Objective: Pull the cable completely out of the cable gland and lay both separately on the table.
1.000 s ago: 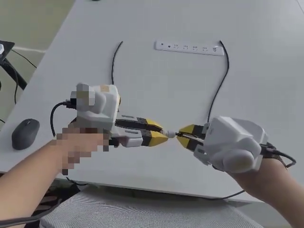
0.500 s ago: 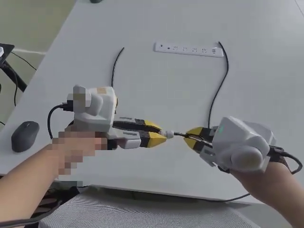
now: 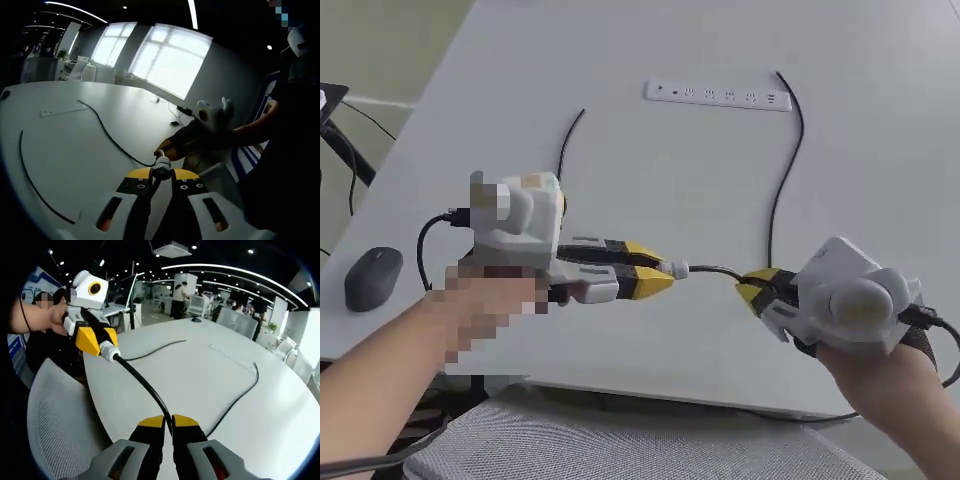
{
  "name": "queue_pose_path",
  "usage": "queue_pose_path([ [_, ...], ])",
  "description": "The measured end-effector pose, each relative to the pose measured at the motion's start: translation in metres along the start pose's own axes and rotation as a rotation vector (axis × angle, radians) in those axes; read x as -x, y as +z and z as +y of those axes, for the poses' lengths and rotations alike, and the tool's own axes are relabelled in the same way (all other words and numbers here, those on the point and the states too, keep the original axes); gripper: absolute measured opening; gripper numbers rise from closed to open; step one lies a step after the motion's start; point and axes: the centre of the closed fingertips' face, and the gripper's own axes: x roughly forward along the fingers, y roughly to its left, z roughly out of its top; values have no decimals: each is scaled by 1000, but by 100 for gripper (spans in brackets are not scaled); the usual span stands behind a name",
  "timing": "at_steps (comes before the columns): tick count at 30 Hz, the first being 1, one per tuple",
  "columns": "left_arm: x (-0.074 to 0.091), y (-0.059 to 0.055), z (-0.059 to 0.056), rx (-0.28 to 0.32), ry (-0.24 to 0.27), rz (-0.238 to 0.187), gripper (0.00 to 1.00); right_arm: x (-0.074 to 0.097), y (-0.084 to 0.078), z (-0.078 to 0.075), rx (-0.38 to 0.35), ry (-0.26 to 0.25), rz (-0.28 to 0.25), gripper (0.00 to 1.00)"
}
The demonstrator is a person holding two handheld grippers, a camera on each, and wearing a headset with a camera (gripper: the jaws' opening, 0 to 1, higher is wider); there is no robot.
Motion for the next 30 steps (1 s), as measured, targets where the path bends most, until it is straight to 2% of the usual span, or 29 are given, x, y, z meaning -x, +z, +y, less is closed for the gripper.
queue_pose_path([
  [3, -2, -1, -3, -6, -6, 4, 15, -2, -12, -7, -86, -24, 23, 0],
  [6, -4, -2, -4, -11, -8, 9, 15, -2, -17, -9, -155, -31, 28, 0],
  [15, -4, -2, -4, -11, -7, 9, 15, 0, -17, -4, -153, -31, 25, 0],
  [22, -1, -2, -3, -10, 2, 3, 15, 3, -15, 0, -69, -33, 22, 1],
  [27, 3, -1, -1, -7, 10, 0, 15, 7, -7, 1, -20, -34, -16, 3],
  [30, 4, -2, -1, -9, 13, 3, 15, 12, 2, 7, 13, -24, -40, 9],
])
